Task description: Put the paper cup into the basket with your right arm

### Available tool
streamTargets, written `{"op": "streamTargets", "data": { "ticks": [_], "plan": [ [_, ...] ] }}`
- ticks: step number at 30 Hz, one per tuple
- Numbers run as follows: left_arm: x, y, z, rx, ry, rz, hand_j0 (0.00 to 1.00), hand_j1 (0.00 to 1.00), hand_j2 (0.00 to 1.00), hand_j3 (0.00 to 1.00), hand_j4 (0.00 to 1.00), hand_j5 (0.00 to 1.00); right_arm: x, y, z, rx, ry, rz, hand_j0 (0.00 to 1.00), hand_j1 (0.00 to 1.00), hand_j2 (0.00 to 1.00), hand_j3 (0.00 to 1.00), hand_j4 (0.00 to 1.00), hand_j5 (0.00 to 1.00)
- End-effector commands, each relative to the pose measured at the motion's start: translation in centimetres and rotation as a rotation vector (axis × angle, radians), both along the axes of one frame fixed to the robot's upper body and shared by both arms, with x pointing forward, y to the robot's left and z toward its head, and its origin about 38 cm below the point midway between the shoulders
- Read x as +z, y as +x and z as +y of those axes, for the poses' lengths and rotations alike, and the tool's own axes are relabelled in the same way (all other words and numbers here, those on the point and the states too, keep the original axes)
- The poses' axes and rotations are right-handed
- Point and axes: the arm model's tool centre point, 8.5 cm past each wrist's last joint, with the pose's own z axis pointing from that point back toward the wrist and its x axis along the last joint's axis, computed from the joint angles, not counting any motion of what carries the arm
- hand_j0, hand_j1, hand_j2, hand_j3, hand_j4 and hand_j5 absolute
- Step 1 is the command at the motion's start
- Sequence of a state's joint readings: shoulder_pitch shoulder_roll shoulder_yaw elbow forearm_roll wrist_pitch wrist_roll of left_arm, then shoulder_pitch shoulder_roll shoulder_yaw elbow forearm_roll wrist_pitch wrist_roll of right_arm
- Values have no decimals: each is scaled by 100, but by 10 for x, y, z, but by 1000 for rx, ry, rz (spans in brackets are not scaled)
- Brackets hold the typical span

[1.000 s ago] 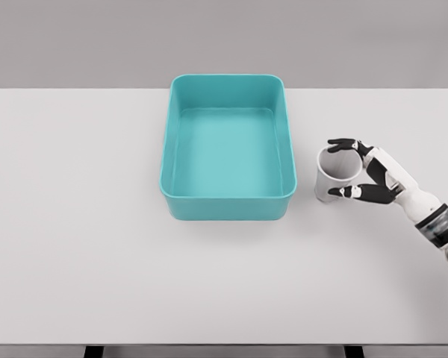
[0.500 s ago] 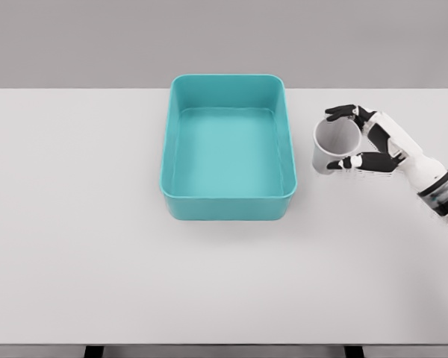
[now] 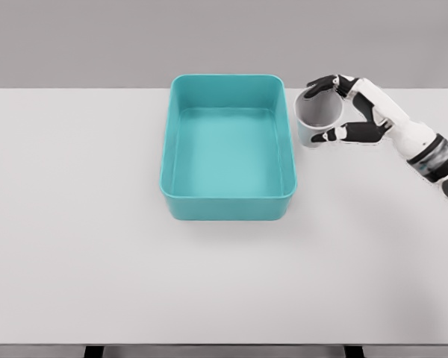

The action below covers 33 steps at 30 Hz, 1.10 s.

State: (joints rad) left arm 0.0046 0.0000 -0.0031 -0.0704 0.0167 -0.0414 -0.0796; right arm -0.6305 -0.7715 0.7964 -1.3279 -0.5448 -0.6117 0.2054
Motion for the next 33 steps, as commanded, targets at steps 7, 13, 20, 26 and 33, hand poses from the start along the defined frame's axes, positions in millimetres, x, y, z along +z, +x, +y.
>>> {"op": "streamTargets", "data": {
  "ticks": [7, 13, 20, 26, 33],
  "plan": [
    [0, 0, 0, 0, 0, 0, 100, 100, 100, 100, 100, 100, 14, 10, 30, 72, -73, -59, 57, 57, 57, 57, 57, 57],
    [0, 0, 0, 0, 0, 0, 100, 100, 100, 100, 100, 100, 24, 18, 62, 138, -138, -122, 57, 57, 57, 57, 57, 57],
    [0, 0, 0, 0, 0, 0, 100, 100, 100, 100, 100, 100, 18, 24, 76, 165, -287, -175, 70, 70, 70, 70, 70, 70],
    [0, 0, 0, 0, 0, 0, 100, 100, 100, 100, 100, 100, 19, 35, 108, 219, -479, -290, 88, 88, 88, 88, 88, 88],
    [0, 0, 0, 0, 0, 0, 100, 100, 100, 100, 100, 100, 22, 41, 128, 262, -618, -367, 100, 100, 100, 100, 100, 100]
  ]
}}
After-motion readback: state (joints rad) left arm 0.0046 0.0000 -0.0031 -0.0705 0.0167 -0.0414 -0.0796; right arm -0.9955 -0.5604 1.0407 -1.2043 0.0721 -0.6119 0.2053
